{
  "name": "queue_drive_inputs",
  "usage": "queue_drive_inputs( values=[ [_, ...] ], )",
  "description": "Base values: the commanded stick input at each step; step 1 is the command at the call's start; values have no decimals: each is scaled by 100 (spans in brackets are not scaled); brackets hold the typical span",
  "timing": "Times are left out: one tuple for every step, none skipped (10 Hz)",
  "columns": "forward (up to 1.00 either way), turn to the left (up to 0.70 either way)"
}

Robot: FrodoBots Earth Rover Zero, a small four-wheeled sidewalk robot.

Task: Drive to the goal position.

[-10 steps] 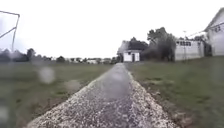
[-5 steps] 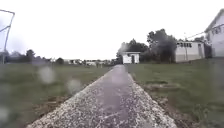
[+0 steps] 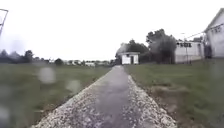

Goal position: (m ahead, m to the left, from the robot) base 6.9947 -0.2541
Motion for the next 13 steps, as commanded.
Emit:
queue_drive_inputs(
  values=[
    [70, 0],
    [70, 0],
    [70, 0],
    [70, 0],
    [70, 0],
    [70, 0],
    [70, 0],
    [70, 0],
    [70, 0],
    [70, 0],
    [70, 0],
    [70, 0],
    [70, 0]
  ],
)
